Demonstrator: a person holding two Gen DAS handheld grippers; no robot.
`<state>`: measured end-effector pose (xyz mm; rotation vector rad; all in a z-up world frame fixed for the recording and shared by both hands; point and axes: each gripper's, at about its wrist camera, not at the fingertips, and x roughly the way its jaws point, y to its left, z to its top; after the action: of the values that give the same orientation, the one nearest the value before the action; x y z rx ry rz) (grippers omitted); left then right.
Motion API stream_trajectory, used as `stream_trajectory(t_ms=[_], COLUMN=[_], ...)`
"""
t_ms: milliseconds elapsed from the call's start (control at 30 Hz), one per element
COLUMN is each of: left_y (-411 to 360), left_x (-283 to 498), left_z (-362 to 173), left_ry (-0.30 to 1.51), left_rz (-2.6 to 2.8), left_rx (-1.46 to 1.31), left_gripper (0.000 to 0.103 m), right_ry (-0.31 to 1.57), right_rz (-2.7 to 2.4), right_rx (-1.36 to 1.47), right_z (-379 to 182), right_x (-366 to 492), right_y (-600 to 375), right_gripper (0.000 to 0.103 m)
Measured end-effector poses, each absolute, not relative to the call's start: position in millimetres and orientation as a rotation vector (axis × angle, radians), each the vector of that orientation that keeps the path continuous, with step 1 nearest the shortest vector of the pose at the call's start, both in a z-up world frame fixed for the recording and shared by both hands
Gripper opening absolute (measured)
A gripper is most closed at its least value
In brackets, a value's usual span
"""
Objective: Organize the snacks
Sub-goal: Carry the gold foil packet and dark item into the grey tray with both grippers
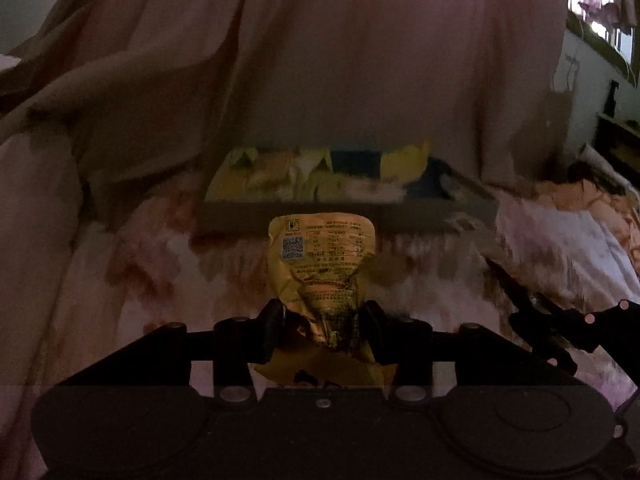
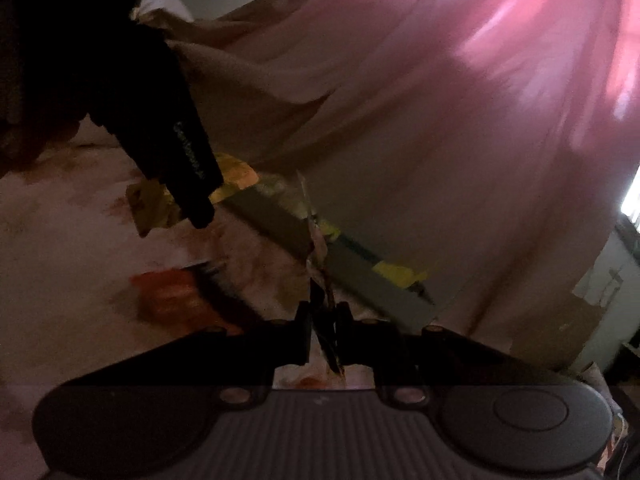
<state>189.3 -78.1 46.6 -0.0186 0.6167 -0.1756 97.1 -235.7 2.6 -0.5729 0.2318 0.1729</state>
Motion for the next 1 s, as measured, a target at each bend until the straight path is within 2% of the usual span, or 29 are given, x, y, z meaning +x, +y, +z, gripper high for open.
stream_trajectory(t_ms=[300, 533, 767, 1000], left_y=[-100.7, -124.1, -136.3, -137.8], left_x=[268.8, 334.1, 381.1, 394.0], left_z=[76.5, 77.7, 54.5, 31.8], left_ry=[0.53, 0.492, 0.56, 0.611], left_rz=[-0.146, -0.152, -0.161, -0.158], left_rx=[-0.052, -0.059, -0.048, -0.035], left_gripper=[0.046, 0.046, 0.046, 0.047], right_ry=[0.165, 0.079, 0.131, 0.242], right_rz=[0.09, 0.057, 0.09, 0.11], right_rx=[-0.47, -0.311, -0.232, -0.196], right_z=[27.2, 40.7, 25.2, 3.0], right_x=[174.9, 234.6, 285.6, 315.2], right_y=[-268.6, -287.8, -290.5, -294.8], right_gripper=[0.014, 0.014, 0.014, 0.014])
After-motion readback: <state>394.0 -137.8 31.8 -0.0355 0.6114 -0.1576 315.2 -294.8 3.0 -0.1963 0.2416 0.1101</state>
